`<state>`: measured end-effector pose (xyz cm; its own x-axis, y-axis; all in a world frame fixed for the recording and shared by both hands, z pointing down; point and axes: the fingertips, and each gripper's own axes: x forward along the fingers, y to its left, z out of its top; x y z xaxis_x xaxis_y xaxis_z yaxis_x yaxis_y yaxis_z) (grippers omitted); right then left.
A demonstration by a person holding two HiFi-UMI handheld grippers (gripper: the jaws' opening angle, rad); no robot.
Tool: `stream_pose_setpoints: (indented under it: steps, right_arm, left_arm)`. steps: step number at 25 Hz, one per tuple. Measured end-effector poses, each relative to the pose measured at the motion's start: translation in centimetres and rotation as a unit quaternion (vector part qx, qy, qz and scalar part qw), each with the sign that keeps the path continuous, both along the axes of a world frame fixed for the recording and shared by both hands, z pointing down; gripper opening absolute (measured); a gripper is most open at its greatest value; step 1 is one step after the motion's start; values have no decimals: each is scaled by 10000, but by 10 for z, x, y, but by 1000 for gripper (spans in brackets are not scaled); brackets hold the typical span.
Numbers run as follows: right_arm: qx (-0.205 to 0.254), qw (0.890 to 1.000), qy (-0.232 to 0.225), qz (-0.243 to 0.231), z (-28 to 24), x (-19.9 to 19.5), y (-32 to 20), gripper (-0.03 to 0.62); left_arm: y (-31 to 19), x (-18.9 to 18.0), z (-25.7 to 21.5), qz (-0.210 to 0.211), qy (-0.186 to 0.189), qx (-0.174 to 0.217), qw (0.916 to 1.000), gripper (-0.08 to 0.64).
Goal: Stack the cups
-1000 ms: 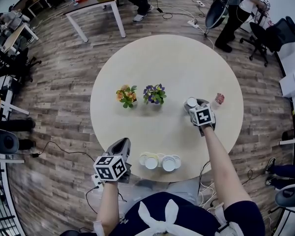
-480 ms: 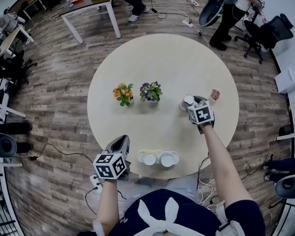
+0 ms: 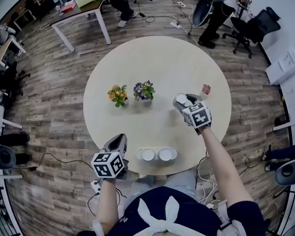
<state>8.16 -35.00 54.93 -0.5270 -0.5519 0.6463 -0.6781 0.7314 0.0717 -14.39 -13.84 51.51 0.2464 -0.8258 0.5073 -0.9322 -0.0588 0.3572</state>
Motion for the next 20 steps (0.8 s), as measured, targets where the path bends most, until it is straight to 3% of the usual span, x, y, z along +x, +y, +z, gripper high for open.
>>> stream_pose_setpoints:
  steps: [12, 20]
  right_arm:
    - [297, 9983, -452, -203, -57, -11, 68, 241]
    - [464, 9958, -788, -69, -86, -5, 118, 241]
  left_arm:
    - [14, 10, -11, 384, -20, 136, 9992, 32]
    - [33, 7, -11, 520, -40, 129, 9986, 34]
